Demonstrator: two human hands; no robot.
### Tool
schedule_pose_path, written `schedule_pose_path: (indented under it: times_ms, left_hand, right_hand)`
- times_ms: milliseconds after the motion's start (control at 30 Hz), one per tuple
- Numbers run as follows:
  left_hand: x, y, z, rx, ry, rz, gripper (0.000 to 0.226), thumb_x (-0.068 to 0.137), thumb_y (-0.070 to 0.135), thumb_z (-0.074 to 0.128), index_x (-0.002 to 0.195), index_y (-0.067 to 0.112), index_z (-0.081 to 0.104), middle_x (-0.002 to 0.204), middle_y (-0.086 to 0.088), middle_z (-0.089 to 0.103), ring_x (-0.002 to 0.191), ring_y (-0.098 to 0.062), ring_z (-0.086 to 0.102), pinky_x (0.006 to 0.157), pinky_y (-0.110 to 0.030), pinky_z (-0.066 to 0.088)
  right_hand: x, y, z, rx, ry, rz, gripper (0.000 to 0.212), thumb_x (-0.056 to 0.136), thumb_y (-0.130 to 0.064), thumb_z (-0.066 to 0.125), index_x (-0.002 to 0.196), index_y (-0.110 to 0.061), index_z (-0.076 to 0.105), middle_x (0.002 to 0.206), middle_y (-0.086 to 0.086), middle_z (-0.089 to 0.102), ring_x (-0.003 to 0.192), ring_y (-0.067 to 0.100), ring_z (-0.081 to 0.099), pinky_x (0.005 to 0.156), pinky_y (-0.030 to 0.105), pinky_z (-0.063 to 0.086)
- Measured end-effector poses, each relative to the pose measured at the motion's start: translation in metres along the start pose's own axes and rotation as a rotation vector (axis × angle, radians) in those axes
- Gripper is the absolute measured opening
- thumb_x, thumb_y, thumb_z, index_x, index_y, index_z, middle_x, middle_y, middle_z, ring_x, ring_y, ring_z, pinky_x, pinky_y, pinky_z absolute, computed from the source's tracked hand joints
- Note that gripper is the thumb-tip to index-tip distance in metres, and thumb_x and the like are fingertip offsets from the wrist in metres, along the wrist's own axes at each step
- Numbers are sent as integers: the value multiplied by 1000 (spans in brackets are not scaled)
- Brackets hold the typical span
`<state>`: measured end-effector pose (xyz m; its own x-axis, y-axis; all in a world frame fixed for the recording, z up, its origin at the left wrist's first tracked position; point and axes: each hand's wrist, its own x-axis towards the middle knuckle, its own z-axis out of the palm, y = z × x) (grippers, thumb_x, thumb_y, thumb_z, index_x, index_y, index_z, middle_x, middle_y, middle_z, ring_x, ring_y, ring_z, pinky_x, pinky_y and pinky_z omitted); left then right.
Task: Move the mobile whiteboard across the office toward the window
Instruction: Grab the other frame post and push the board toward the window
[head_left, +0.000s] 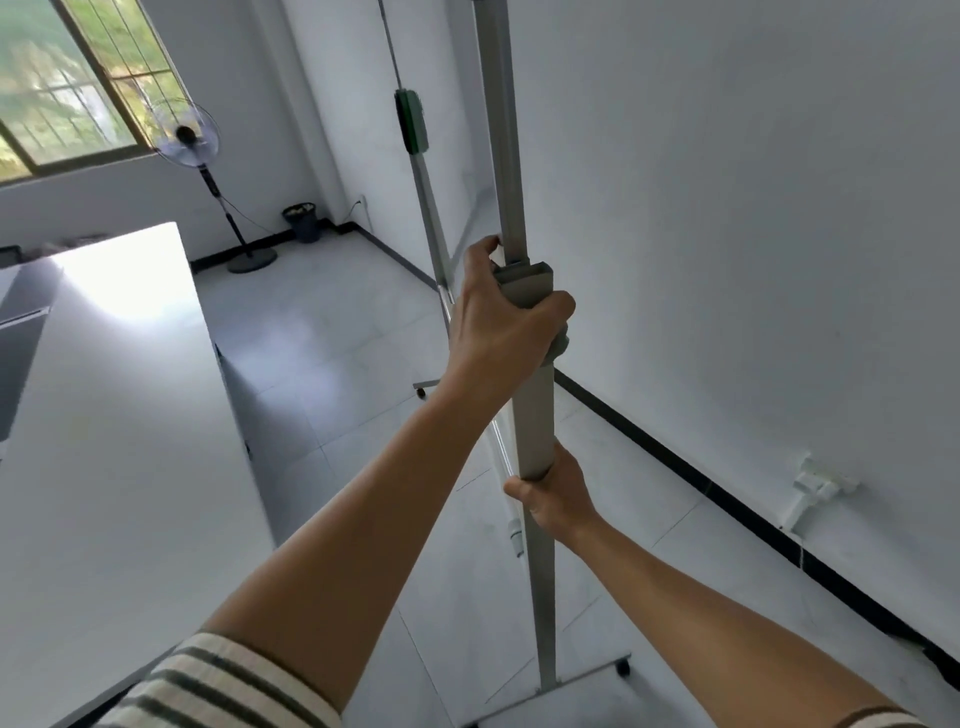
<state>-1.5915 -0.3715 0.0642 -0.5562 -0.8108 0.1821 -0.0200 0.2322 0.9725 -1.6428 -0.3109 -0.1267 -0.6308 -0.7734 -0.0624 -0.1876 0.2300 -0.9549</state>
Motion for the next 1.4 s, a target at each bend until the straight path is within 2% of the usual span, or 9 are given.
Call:
schedule_pose_path:
  times_ms: [167,233,400,633,767,967,1200,1333,1400]
  left_hand:
    - [88,-17,10,13,68,-24,67,55,27,64,120,28,45,94,-14,61,71,-30,61,64,-47,56]
    - [121,-21,13,16,86,-34,62,61,25,65,119,27,45,97,-18,64,68,-29,62,64,-49,56]
    - [198,-34,15,61,140,-49,45,76,19,66,114,19,42,74,-3,63,62,-25,64,70,-55,61]
    - [323,-63,10,120,195,10,35,82,22,68,101,18,39,89,-12,67,56,-18,65,52,-27,56]
    - [400,-78,5,196,205,39,35,80,32,67,98,22,38,83,-9,71,53,-15,67,61,-38,60]
    - [507,-101,-8,244,239,29,41,75,43,64,100,24,37,92,-5,69,67,-19,71,67,-49,61]
    - [634,-132,-25,241,318,25,42,72,47,63,98,31,35,92,-1,65,77,-24,68,71,-51,60]
    - [712,-150,-35,159,352,12,39,71,41,65,97,32,37,82,1,65,65,-23,67,71,-56,59]
    - [749,-156,-40,144,363,-6,38,72,37,65,98,29,38,79,2,63,60,-21,64,70,-56,60]
  right_hand:
    - [94,-8,-4,18,-80,-26,63,71,-6,74,128,-18,50,83,-10,57,73,10,57,63,16,46]
    - [130,-12,-5,4,-112,-32,67,72,-8,75,132,-19,47,86,-11,57,75,9,57,65,16,45]
    - [214,-25,0,-38,-150,-38,67,72,-9,74,131,-24,45,87,-6,57,77,14,56,63,17,44]
    - [342,-36,12,-80,-195,-75,49,70,-9,73,110,-24,49,72,-6,53,67,12,54,63,27,52]
    - [421,-46,23,-67,-223,-48,43,68,-9,72,102,-25,50,76,3,55,71,17,54,73,39,55]
    - [527,-67,42,-52,-271,0,42,60,-19,67,99,-20,51,72,1,51,68,17,51,66,33,50]
    - [662,-78,74,-33,-330,-4,38,67,-5,70,94,-22,50,68,-2,48,65,15,49,59,25,43]
    - [745,-84,95,-32,-352,-32,39,67,-6,70,92,-27,48,64,-5,47,60,13,46,56,24,39]
    - [785,-90,104,-48,-370,-44,46,68,-6,71,105,-25,51,67,-4,49,60,13,49,55,22,41]
